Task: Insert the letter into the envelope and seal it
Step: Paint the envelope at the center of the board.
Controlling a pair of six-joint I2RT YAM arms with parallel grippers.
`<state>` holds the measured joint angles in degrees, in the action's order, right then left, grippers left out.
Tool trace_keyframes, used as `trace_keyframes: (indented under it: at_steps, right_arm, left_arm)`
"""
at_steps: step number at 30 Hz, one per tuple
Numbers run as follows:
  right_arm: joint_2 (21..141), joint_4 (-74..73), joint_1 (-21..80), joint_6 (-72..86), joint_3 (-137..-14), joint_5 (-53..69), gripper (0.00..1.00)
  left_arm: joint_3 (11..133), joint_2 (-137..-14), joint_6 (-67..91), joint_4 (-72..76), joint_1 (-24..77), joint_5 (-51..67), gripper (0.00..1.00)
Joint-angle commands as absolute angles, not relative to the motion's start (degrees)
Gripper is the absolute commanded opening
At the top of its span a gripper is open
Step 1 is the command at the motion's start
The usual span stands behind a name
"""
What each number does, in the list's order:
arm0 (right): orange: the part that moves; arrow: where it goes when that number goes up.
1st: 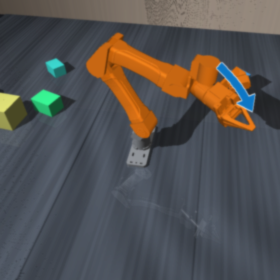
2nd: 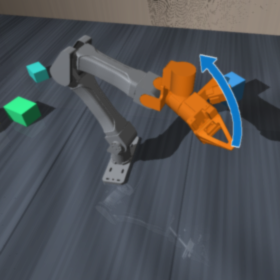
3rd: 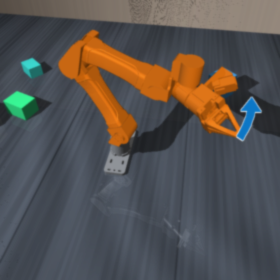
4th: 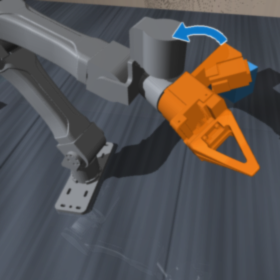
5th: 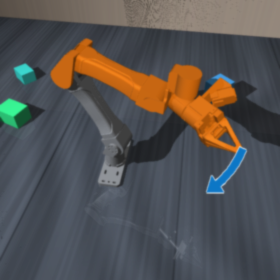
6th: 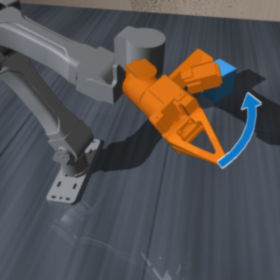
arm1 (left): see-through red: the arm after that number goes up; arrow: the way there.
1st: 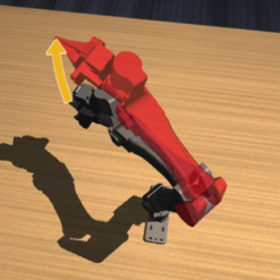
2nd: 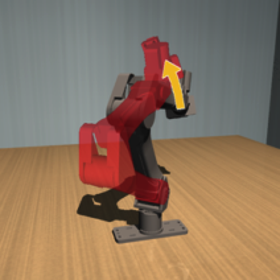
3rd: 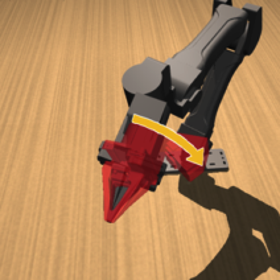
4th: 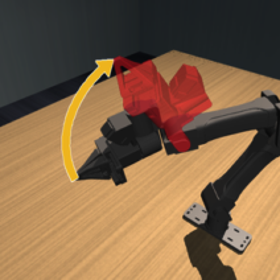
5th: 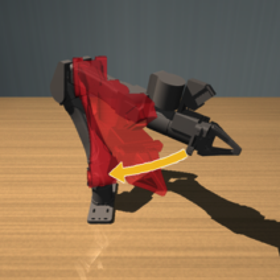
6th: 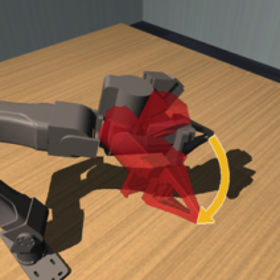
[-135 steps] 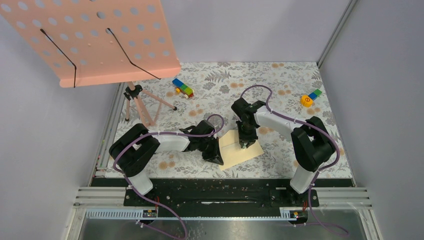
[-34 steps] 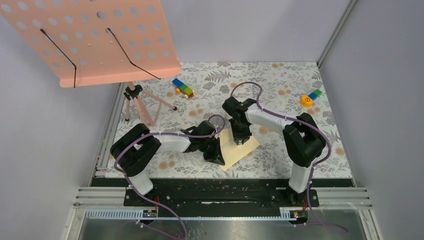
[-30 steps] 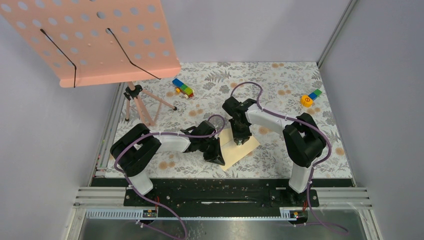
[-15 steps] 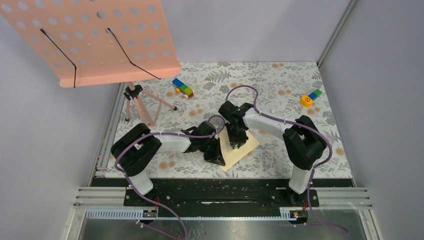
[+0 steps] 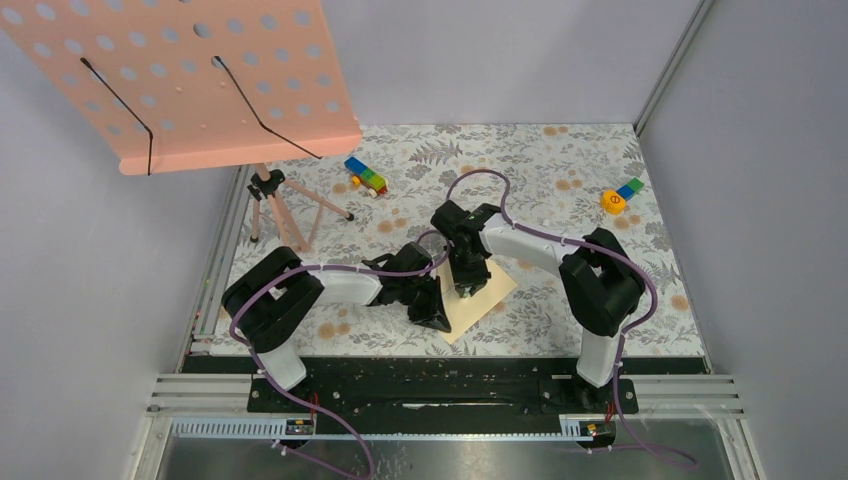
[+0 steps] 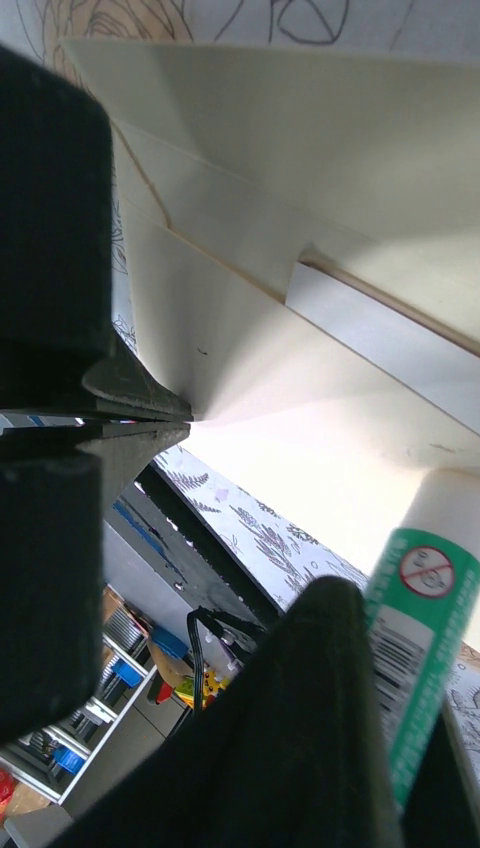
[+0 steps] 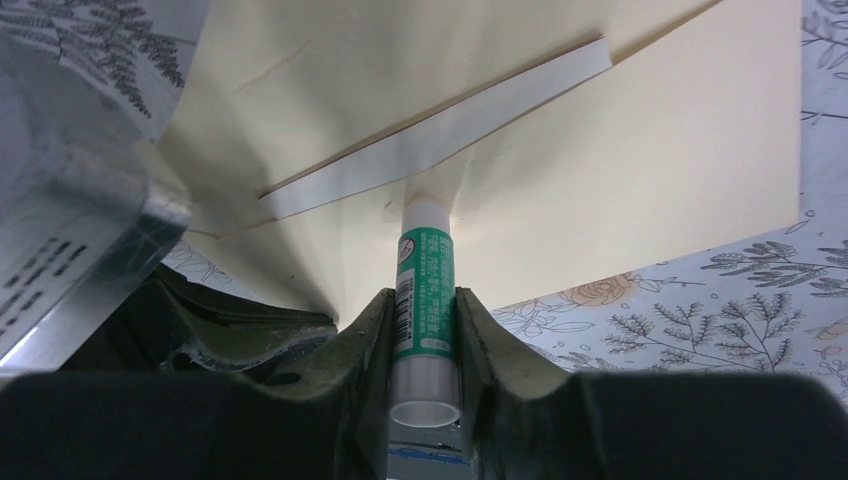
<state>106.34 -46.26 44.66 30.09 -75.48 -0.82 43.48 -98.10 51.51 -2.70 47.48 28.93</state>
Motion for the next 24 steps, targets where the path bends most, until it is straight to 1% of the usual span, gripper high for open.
trace_keyframes:
  at_steps: [1,6,10,14,19,24]
  right_arm:
    - [107.24,-47.34,41.86,29.78,-75.78,-6.62,0.00]
    - [108.02,-49.40,41.74,28.12,-77.52,-12.89,0.00]
    - [107.42,-49.41,41.17,27.68,-78.76,-12.25,0.00]
    - [104.43,-48.48,40.14,28.68,-80.20,-5.77,0.00]
    - [100.53,-45.81,36.76,31.15,-79.95,6.15,0.00]
    - [98.28,-40.94,32.68,34.16,-76.34,16.51,0.00]
  left_arm:
    - [42.46,-97.70,51.11,-1.66,47.64,26.91,0.00]
    - [42.30,-97.53,51.23,-1.58,47.65,26.89,0.00]
    - [42.03,-97.26,51.38,-1.58,47.67,26.80,0.00]
    - [42.16,-97.54,51.38,-1.58,47.69,26.92,0.00]
    - [42.10,-97.56,51.32,-1.55,47.70,26.96,0.00]
    - [41.55,-97.34,51.57,-0.94,47.81,27.05,0.00]
